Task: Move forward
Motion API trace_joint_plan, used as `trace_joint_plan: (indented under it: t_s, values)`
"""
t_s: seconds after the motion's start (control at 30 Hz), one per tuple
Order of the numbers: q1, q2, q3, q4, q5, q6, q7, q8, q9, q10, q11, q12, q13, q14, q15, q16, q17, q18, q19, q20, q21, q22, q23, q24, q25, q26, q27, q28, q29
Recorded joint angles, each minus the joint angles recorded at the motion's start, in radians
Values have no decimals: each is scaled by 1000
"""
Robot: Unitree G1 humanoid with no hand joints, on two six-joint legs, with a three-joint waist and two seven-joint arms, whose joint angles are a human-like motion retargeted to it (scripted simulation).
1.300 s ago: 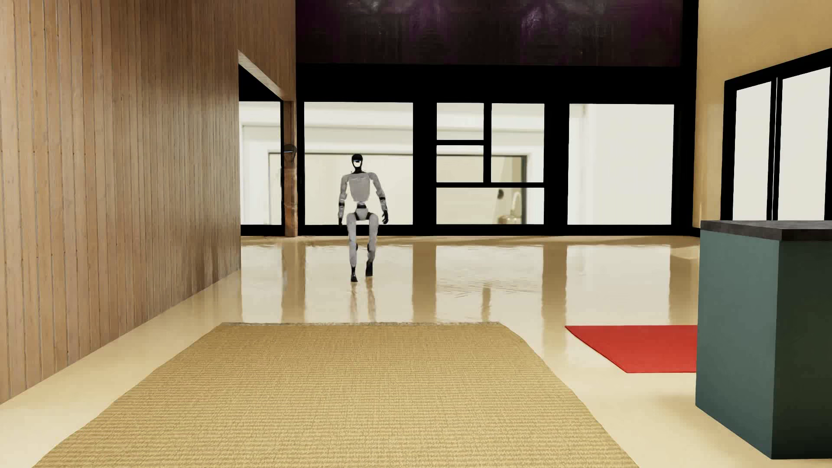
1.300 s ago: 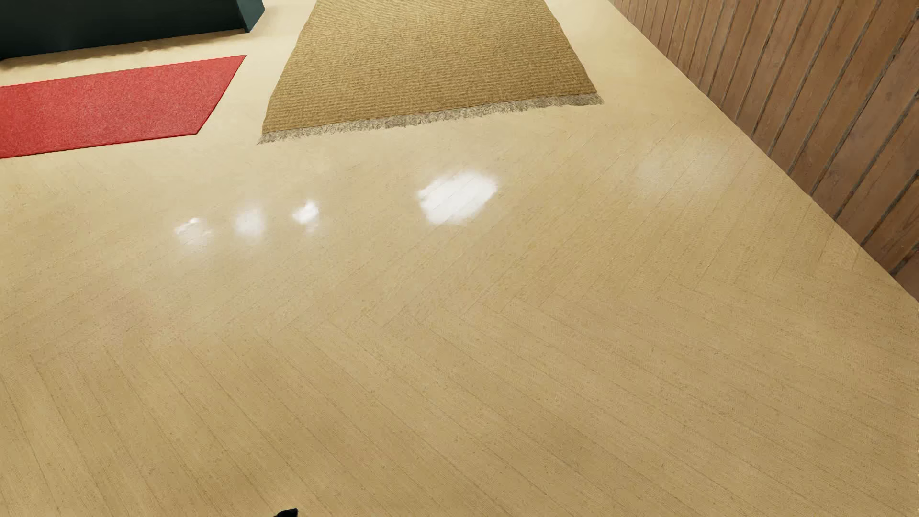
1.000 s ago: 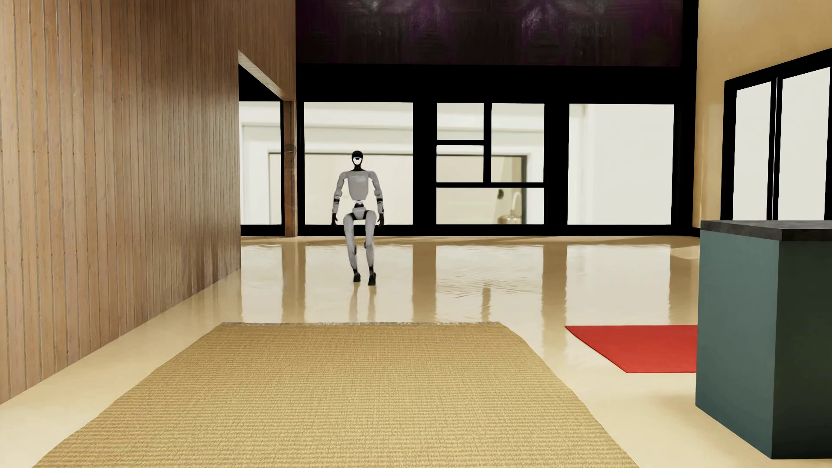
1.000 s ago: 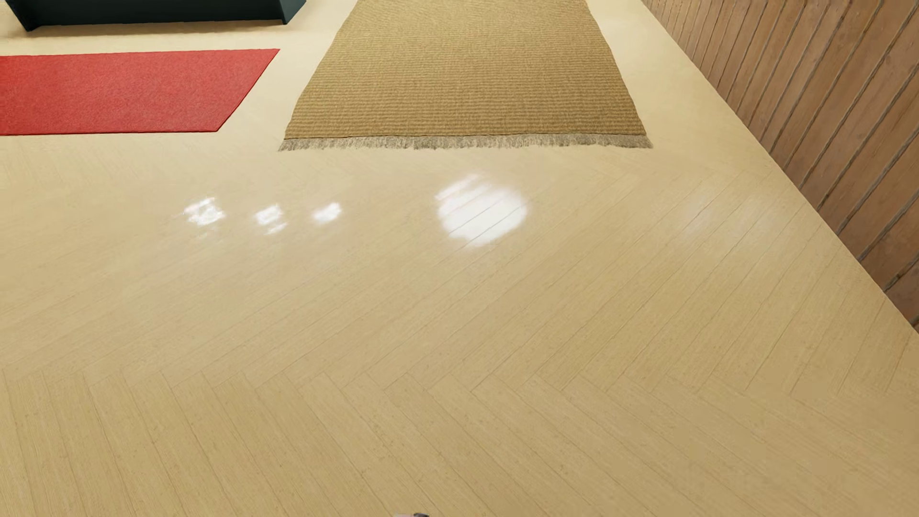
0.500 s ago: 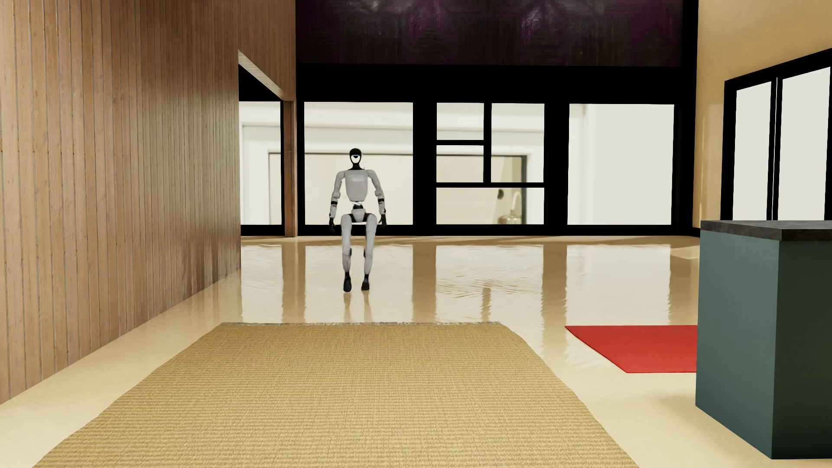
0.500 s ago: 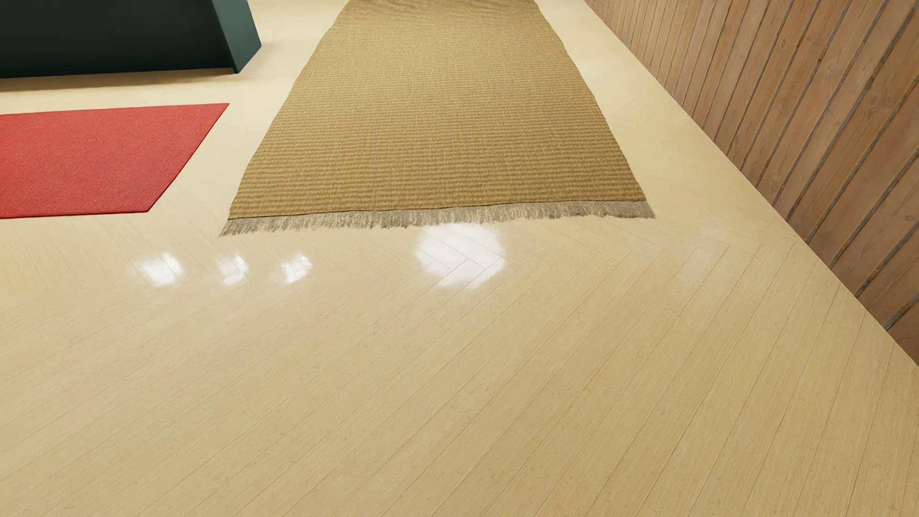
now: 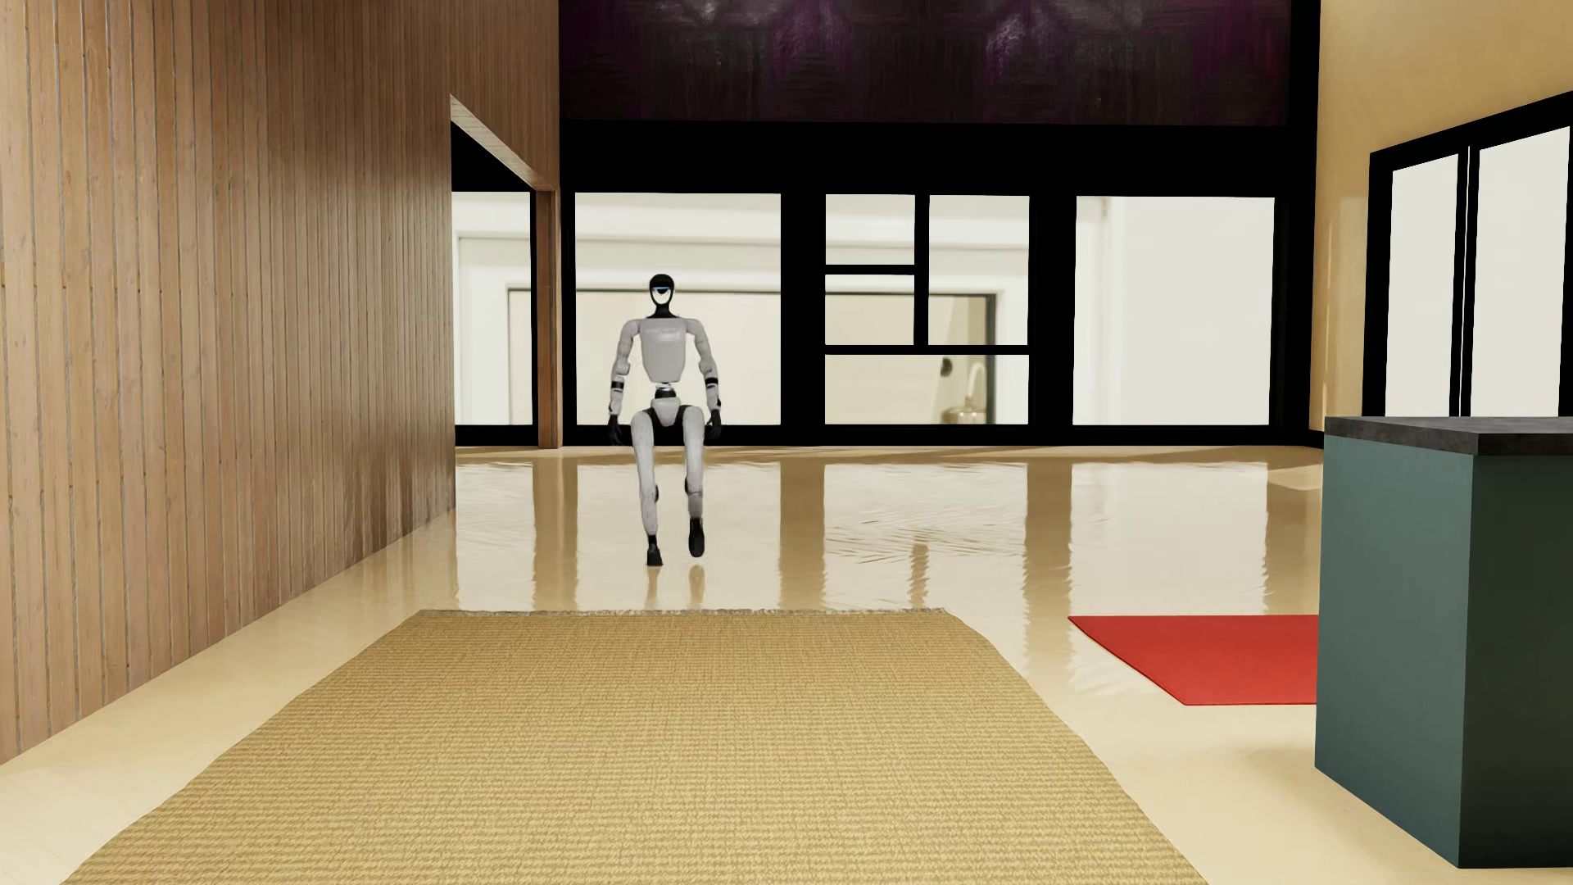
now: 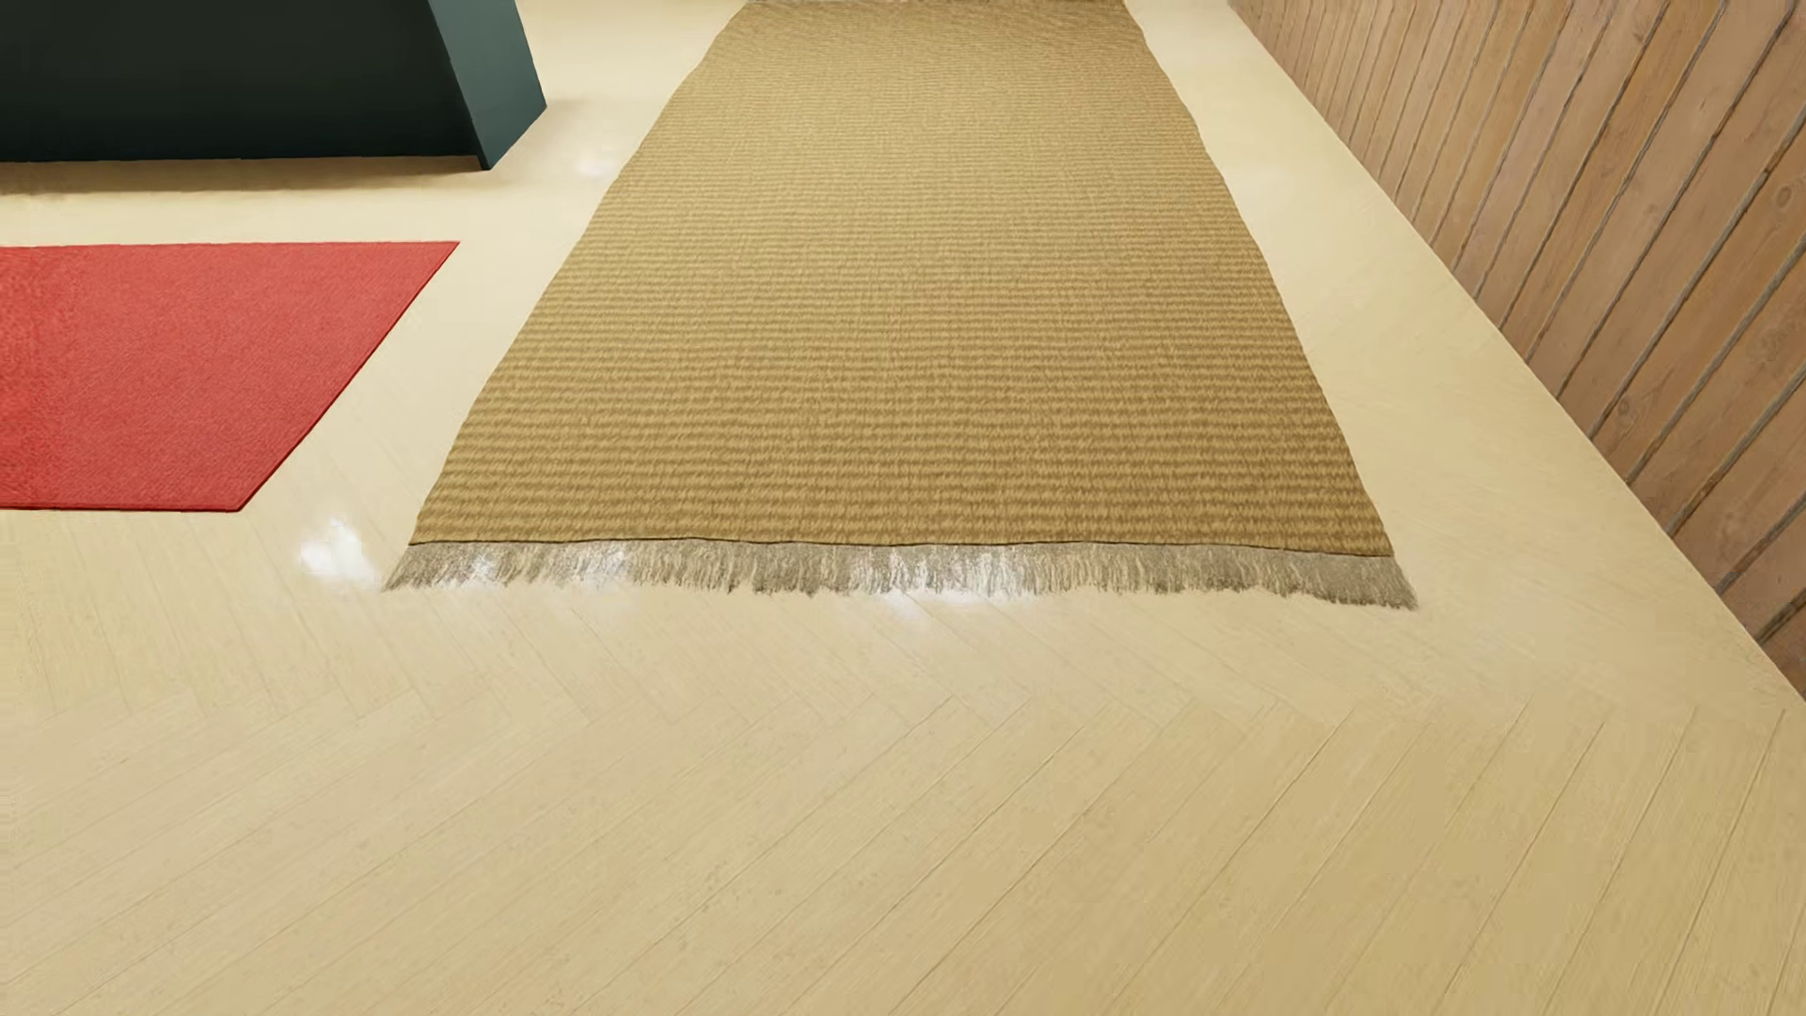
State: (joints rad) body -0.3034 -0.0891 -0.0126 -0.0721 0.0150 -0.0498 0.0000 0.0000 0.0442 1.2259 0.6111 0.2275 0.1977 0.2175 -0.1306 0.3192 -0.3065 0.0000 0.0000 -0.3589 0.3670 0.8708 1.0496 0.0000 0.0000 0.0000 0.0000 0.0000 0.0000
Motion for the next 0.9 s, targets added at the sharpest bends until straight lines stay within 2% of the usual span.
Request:
trace_joint_plan:
  t_s: [0.1,0.13,0.17,0.2,0.23,0.27,0.3,0.33,0.37,0.4,0.43,0.5,0.53,0.57,0.63,0.73,0.77,0.8,0.83,0.87,0.9]
  values:
    - [-127,168,131,-4,-19,-18,0,0,18,-416,-75,78,-69,214,-71,7,-29,0,0,-32,-77,-58,-113,0,0,0,0,0,0]
    - [-143,206,160,-2,-23,-12,0,0,15,-590,-85,100,-90,202,-99,4,-44,0,0,-52,-95,-68,-157,0,0,0,0,0,0]
    - [-131,248,175,-11,-24,-6,0,0,8,-747,-94,116,-110,3,-127,-6,-54,0,0,-44,-120,-70,-187,0,0,0,0,0,0]
    - [-110,296,193,-13,-33,-2,0,0,3,-797,-100,131,-127,-274,-147,-13,-61,0,0,-63,-134,-55,-204,0,0,0,0,0,0]
    - [-113,322,215,-14,-45,-2,0,0,-2,-793,-84,137,-135,-354,-143,-20,-62,0,0,-66,-156,-45,-218,0,0,0,0,0,0]
    - [-153,340,209,-34,-58,-10,0,0,-7,-789,-51,148,-144,-252,-103,-22,-63,0,0,-84,-159,-26,-212,0,0,0,0,0,0]
    - [-154,352,210,-68,-75,-16,0,0,-15,-766,-10,150,-133,-83,-28,-27,-56,0,0,-98,-182,1,-205,0,0,0,0,0,0]
    - [-158,359,201,-94,-87,-25,0,0,-28,-731,51,151,-109,27,119,-32,-43,0,0,-100,-185,43,-172,0,0,0,0,0,0]
    - [-152,306,191,-119,-116,-36,0,0,-50,-677,180,156,-75,73,316,-33,-26,0,0,-94,-199,74,-123,0,0,0,0,0,0]
    - [-112,228,181,-137,-136,-33,0,0,-52,-650,325,148,-61,43,458,-38,-19,0,0,-82,-182,96,-82,0,0,0,0,0,0]
    - [-64,125,171,-158,-153,-33,0,0,-45,-636,497,146,-50,-1,447,-34,-12,0,0,-60,-161,75,-39,0,0,0,0,0,0]
    - [80,-51,98,-168,-153,-12,0,0,-29,-650,738,118,-44,-113,105,-28,-2,0,0,-45,-103,71,51,0,0,0,0,0,0]
    - [170,-121,42,-161,-147,-3,0,0,-24,-689,766,86,-39,-177,54,-17,6,0,0,-34,-105,65,73,0,0,0,0,0,0]
    - [262,-182,-4,-147,-144,4,0,0,-15,-724,733,63,-16,-234,25,0,13,0,0,-31,-87,48,78,0,0,0,0,0,0]
    - [379,-293,-109,-107,-141,22,0,0,-7,-767,524,-4,26,-328,38,24,16,0,0,-3,-88,11,38,0,0,0,0,0,0]
    - [517,-339,-194,-78,-136,27,0,0,-22,-800,14,-101,83,-464,184,48,22,0,0,56,-86,-40,-1,0,0,0,0,0,0]
    - [546,-329,-210,-63,-129,30,0,0,-33,-798,-450,-127,95,-485,471,48,25,0,0,71,-77,-61,24,0,0,0,0,0,0]
    - [574,-350,-225,-49,-124,30,0,0,-33,-795,-178,-151,106,-473,351,47,32,0,0,83,-91,-79,33,0,0,0,0,0,0]
    - [600,-384,-238,-28,-110,38,0,0,-29,-781,-73,-159,113,-409,192,41,34,0,0,109,-82,-99,51,0,0,0,0,0,0]
    - [597,-394,-258,-12,-94,40,0,0,-36,-714,-15,-157,121,-295,244,30,39,0,0,115,-51,-96,74,0,0,0,0,0,0]
    - [572,-397,-256,-3,-79,48,0,0,-47,-602,61,-130,133,-127,245,10,45,0,0,130,-52,-94,98,0,0,0,0,0,0]
